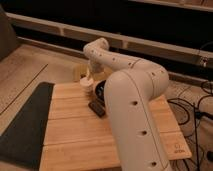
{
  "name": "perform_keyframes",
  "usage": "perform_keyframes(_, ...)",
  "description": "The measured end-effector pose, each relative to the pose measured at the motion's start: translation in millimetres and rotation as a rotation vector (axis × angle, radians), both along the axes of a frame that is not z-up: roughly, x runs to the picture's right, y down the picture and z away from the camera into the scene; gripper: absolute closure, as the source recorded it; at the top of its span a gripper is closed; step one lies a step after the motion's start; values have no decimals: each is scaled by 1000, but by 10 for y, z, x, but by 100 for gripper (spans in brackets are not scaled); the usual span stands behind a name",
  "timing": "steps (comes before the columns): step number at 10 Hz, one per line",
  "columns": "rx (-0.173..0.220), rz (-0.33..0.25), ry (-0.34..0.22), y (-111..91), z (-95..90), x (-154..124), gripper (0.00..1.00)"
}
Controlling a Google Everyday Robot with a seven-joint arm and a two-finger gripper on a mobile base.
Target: Pick up the ceramic cup
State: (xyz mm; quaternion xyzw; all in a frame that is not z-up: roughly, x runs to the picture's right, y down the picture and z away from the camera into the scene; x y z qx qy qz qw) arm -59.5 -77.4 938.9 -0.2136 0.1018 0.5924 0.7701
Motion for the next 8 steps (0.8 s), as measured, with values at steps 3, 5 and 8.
perform_keyframes(3,-49,25,-41,127,180,-52,40)
perform_keyframes(5,-76,28,-84,210,292,-110,60)
perform_keyframes(8,-70,12,-118,160,367,-126,89)
